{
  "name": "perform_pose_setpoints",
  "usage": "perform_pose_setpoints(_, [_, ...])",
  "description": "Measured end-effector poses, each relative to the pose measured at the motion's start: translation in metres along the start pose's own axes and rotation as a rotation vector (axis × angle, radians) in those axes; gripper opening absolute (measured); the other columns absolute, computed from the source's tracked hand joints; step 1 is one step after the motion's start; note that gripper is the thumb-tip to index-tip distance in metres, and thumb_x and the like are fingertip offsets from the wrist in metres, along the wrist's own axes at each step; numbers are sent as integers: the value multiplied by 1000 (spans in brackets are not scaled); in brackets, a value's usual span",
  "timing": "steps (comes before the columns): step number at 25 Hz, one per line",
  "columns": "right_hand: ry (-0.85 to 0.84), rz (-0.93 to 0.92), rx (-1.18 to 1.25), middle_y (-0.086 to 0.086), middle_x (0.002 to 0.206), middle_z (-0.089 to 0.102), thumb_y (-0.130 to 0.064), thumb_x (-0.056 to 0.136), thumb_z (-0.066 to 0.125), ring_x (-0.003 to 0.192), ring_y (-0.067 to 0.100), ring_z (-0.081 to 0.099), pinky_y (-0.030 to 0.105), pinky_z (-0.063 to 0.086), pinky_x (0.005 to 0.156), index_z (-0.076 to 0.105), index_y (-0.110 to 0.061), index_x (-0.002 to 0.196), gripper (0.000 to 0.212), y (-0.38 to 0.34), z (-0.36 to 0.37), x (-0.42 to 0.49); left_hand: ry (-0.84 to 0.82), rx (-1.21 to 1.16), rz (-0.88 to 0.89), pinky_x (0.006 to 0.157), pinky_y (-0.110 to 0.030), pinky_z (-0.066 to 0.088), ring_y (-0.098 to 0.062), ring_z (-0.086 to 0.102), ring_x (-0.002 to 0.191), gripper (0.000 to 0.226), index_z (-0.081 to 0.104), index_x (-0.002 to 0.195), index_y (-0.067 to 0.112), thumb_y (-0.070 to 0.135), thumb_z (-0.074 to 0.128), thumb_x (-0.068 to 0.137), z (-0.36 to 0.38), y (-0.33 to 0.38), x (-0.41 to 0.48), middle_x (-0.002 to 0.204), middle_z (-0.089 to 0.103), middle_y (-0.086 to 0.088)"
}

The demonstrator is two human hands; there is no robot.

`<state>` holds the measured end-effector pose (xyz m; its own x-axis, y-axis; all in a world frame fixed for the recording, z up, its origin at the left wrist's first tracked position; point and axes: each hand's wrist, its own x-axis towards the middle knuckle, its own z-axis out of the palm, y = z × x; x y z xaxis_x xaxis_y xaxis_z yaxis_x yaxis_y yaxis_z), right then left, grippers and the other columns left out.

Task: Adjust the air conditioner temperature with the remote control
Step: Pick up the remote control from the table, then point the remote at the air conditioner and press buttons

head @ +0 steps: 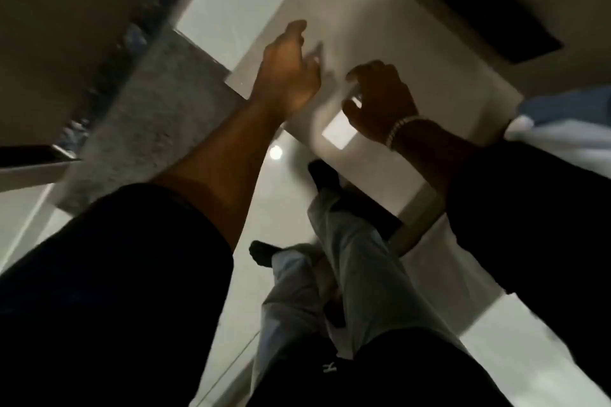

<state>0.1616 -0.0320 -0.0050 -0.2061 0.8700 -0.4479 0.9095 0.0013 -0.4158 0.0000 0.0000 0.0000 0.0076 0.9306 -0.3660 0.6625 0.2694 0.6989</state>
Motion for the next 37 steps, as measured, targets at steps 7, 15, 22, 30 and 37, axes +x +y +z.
perform_pose_setpoints(7, [181,708,636,18,133,53,-7,83,63,118,30,58,35,57,91,40,-3,129,51,59,81,36,-235,161,-52,75,-19,40,-25,64,108,32,61,115,5,23,46,93,125,-44,44,120,67,-10])
perform_pose_setpoints(15, [139,749,742,14,118,66,-18,89,58,105,29,66,46,58,87,60,-4,116,30,44,88,51,-220,-119,-426,96,-38,52,-32,65,104,33,65,113,-3,21,52,94,115,-52,31,111,68,-20])
perform_pose_setpoints(22, [37,256,652,16,110,71,-23,87,61,101,29,68,43,55,90,67,0,107,31,-70,25,43,147,-550,-575,52,-25,59,-10,71,65,21,58,69,12,11,60,90,-21,-41,-16,76,64,-4])
perform_pose_setpoints(30, [-57,-219,849,13,104,74,-8,84,68,72,12,68,10,45,43,67,-5,110,26,-281,-92,-25,556,-699,-308,69,-30,62,-21,70,72,12,72,84,4,1,61,86,-246,9,-148,86,73,-16])
perform_pose_setpoints(37, [-34,-741,775,4,96,75,-17,85,68,84,17,73,30,61,64,69,-12,106,21,-476,-208,-98,894,-604,-45,63,-24,60,-21,72,81,11,70,93,1,8,63,88,-443,69,-264,95,74,-14])
